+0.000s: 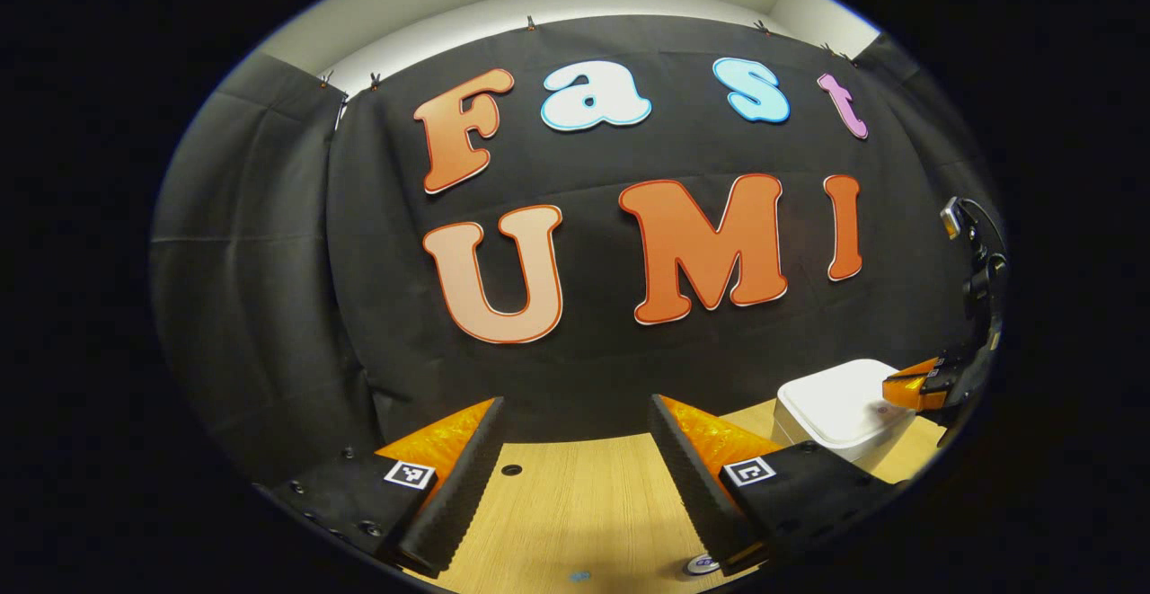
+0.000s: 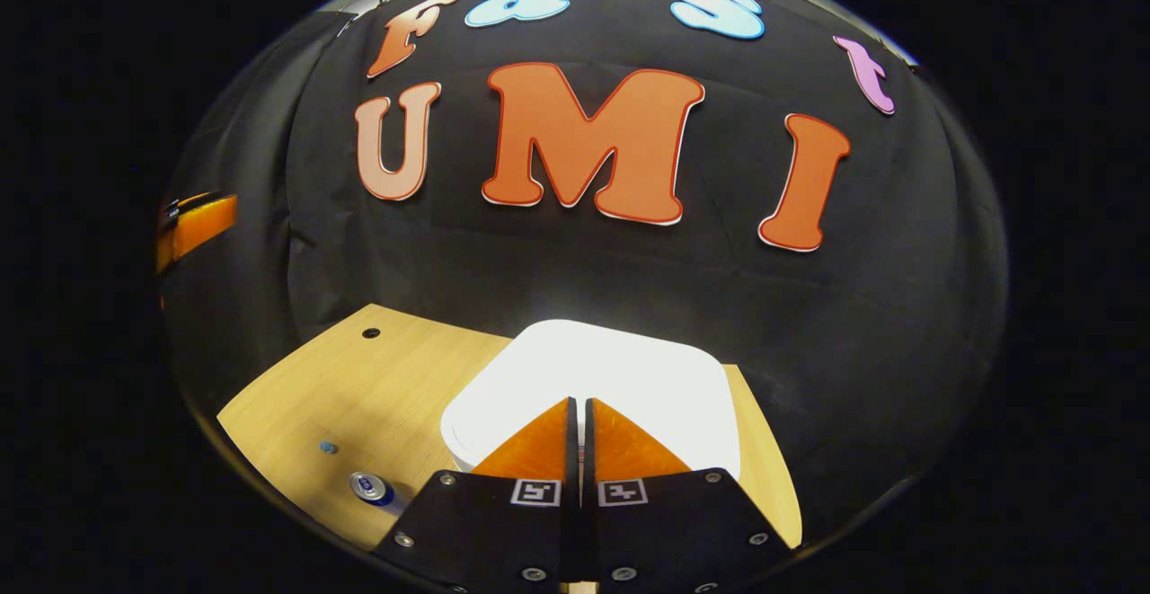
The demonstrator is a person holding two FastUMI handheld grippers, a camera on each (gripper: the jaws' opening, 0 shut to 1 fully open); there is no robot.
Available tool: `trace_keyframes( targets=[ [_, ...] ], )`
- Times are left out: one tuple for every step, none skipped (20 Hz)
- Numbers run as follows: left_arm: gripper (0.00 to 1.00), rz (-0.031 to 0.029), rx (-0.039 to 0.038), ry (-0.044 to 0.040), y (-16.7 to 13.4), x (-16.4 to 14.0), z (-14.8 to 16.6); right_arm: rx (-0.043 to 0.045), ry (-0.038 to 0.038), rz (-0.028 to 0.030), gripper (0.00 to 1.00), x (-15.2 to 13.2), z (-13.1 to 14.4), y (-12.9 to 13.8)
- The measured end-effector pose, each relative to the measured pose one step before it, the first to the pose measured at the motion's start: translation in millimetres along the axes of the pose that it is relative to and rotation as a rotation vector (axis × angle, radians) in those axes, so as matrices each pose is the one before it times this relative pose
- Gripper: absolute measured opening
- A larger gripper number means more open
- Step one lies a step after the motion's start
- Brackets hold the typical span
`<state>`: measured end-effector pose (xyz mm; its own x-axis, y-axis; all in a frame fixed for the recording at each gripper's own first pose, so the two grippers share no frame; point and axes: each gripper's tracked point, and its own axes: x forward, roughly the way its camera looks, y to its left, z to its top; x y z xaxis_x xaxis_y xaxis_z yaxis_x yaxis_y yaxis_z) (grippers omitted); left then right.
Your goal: Press the lid of the desktop garbage bin to open it, pick up the crumpled paper on the desktop and throw it into the bin, then pick up the pop can on the desktop and drop it into the bin, and finally close the garbage bin lid.
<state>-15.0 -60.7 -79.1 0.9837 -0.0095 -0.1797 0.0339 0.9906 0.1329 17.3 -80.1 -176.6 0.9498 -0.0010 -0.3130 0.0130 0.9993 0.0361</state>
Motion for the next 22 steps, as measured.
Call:
trace_keyframes(
  targets=[
    [1.00, 0.00466, -0.00027, 0.00767, 1.19, -0.84, -3.58, 0.00127, 0.00983, 0.00088, 0.01, 1.52, -3.37, 0.13],
    [1.00, 0.00216, -0.00166, 0.00756, -0.19, -0.67, -2.55, 0.00285, 0.01128, 0.00008, 0.01, 2.07, -5.23, 0.35],
    [1.00, 0.00274, -0.00124, 0.00827, -0.23, 0.31, -4.24, 0.00515, 0.01520, 0.00139, 0.01, 1.27, -6.07, -0.52],
    [1.00, 0.00339, 0.00010, 0.00943, 0.32, -0.84, -2.53, 0.00931, -0.00558, 0.00445, 0.01, -1.63, 1.18, 0.37],
    [1.00, 0.00359, 0.00064, 0.00818, 0.80, 0.30, -2.64, 0.00981, -0.00392, 0.00356, 0.01, 3.36, 0.41, 0.86],
    [1.00, 0.00384, 0.00012, 0.00967, 1.06, 0.33, -3.29, 0.00804, 0.01735, 0.00561, 0.01, -2.48, -4.06, -0.16],
    [1.00, 0.00290, -0.00176, 0.00805, -1.21, -0.35, -2.95, 0.01401, 0.00005, 0.00222, 0.01, -1.77, 2.03, -0.15],
    [1.00, 0.00187, -0.00264, 0.00540, -0.36, 0.81, -1.30, 0.01435, 0.00895, 0.00232, 0.01, 0.83, -2.50, -0.94],
    [1.00, 0.00371, -0.00023, 0.00436, 0.54, -0.74, -2.06, 0.01645, 0.00592, 0.00238, 0.01, -0.42, -2.30, 0.03],
    [1.00, 0.00430, 0.00130, 0.00000, -0.61, -0.02, 0.67, 0.02193, -0.00893, 0.00008, 0.01, 0.63, 0.30, 0.35],
    [1.00, 0.00182, 0.00026, 0.00319, -1.04, -0.34, -0.54, -0.00016, 0.00283, 0.00366, 0.01, -0.20, 0.37, 0.65],
    [0.97, -0.00083, -0.00115, 0.00369, -2.24, -0.65, -1.31, -0.01765, -0.01164, 0.00537, 0.01, -1.18, 1.20, 0.72],
    [1.00, -0.00012, -0.00099, 0.00076, -0.36, -0.55, -1.09, -0.02300, -0.00431, 0.00658, 0.01, -1.16, 1.79, -0.16],
    [1.00, 0.00367, 0.00324, 0.00004, 1.44, 0.12, 0.25, -0.01331, -0.01617, 0.00365, 0.01, -2.25, 4.99, -0.78],
    [1.00, 0.00924, 0.00390, -0.00355, 2.21, -1.23, 0.34, -0.01341, -0.01202, 0.00880, 0.01, 0.63, 5.85, -0.35],
    [1.00, 0.00887, -0.00066, -0.00459, 2.36, -0.96, 1.20, -0.00905, -0.00424, 0.00774, 0.01, -2.21, -1.45, 0.77],
    [1.00, 0.00806, -0.00171, -0.00274, 2.09, -2.33, -2.11, -0.01365, -0.00118, 0.00424, 0.01, -0.54, -1.53, -0.42],
    [1.00, 0.01636, 0.00421, 0.00036, 3.84, -1.28, -2.53, -0.01155, -0.00988, 0.00021, 0.01, -0.44, 2.68, -2.03],
    [1.00, 0.01678, 0.00350, 0.00575, 4.93, -1.75, -5.43, -0.01223, -0.01992, 0.00123, 0.01, -1.59, 7.23, -1.45],
    [1.00, 0.01340, 0.00072, 0.00652, 2.71, -2.08, -4.38, -0.01305, -0.02722, -0.00335, 0.01, -2.44, 8.51, -3.16],
    [1.00, 0.01273, -0.00066, 0.00636, 4.38, -1.77, -3.16, -0.01391, -0.03000, -0.01025, 0.00, -1.21, 11.77, -4.72],
    [1.00, 0.00896, -0.00666, 0.00617, 2.89, -1.60, -2.85, -0.01226, -0.02647, -0.01039, 0.01, -0.25, 8.42, -4.47]
  ],
)
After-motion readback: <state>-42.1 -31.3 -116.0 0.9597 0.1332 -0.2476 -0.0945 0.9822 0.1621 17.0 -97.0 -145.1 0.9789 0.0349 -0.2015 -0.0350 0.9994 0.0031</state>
